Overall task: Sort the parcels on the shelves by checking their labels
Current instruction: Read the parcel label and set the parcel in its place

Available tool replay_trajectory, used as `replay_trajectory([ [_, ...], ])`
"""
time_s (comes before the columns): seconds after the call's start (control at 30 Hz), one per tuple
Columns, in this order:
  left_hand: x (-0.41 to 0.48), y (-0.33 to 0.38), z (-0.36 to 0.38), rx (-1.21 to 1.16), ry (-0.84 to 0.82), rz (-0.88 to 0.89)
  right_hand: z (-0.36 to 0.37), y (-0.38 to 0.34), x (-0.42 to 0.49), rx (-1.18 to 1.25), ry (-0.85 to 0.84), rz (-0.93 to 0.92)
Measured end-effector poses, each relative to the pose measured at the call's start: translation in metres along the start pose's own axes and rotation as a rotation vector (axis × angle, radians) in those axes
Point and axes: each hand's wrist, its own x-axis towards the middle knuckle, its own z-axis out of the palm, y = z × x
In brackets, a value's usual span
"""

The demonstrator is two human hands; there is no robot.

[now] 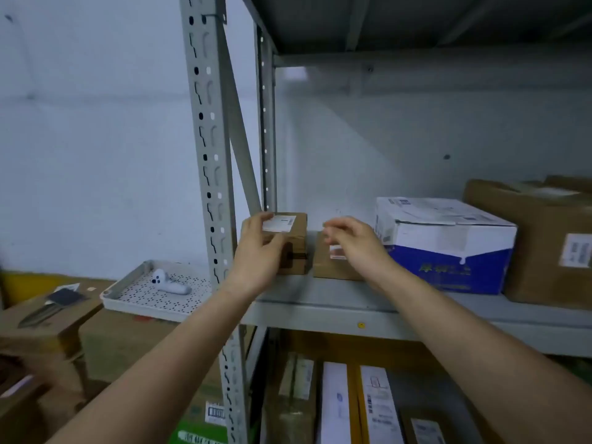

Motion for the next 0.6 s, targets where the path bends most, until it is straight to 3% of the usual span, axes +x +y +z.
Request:
replay_trajectory([
  [0.1, 0.036, -0.012, 0.011, 0.119, 0.091, -0.067, 0.025, -0.004, 0.033, -0.086, 0.067, 0.09],
  [0.23, 0.066, -0.034, 0.021, -0.051, 0.113, -0.444, 0.055, -0.002, 0.058, -0.06, 0.009, 0.255],
  [0.3, 0.072, -0.045, 0.022, -0.127, 0.098, -0.508, 0.065, 0.005, 0.066, -0.03, 0.005, 0.266],
  [0.47, 0.076, -0.048, 0.025, -0.198, 0.095, -0.448, 0.064, 0.013, 0.069, 0.13, 0.059, 0.244],
  [0.6, 0.071, -0.03, 0.027, -0.255, 0.128, -0.293, 0.051, 0.004, 0.065, 0.285, 0.096, 0.168],
])
